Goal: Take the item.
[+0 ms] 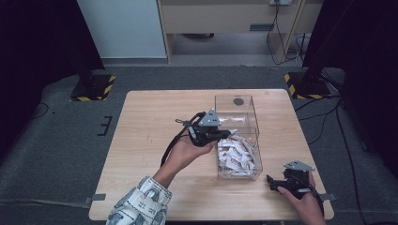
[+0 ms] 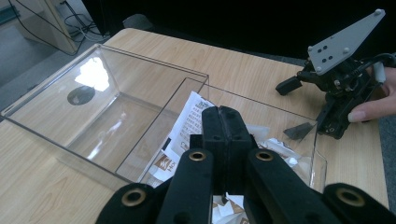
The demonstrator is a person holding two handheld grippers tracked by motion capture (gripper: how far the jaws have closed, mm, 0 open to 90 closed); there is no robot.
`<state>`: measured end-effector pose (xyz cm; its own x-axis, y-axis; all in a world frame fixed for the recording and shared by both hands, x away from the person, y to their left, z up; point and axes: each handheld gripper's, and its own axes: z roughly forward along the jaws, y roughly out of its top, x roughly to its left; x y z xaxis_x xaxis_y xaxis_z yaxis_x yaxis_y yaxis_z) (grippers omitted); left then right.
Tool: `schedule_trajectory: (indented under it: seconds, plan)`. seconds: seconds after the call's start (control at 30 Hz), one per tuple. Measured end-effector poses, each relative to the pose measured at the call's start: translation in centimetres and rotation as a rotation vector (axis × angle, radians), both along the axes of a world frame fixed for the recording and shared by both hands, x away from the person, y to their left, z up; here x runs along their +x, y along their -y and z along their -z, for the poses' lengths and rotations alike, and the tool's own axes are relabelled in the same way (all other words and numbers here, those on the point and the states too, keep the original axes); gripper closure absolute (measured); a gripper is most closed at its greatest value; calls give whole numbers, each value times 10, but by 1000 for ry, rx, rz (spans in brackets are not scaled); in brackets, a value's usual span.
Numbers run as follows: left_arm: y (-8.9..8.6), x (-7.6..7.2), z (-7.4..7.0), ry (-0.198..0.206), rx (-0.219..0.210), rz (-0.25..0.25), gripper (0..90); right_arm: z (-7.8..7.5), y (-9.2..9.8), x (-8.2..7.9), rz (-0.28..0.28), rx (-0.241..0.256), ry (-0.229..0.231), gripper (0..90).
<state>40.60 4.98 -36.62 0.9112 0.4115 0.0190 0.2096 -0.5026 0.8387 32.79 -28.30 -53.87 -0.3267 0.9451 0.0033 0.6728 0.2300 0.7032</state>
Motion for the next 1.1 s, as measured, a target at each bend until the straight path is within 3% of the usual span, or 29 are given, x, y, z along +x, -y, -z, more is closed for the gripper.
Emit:
schedule_trajectory:
  seconds: [1.1]
  plan:
    - [-39,13,-5,23,-21,-85,899,0,0,0,0,0,0,5]
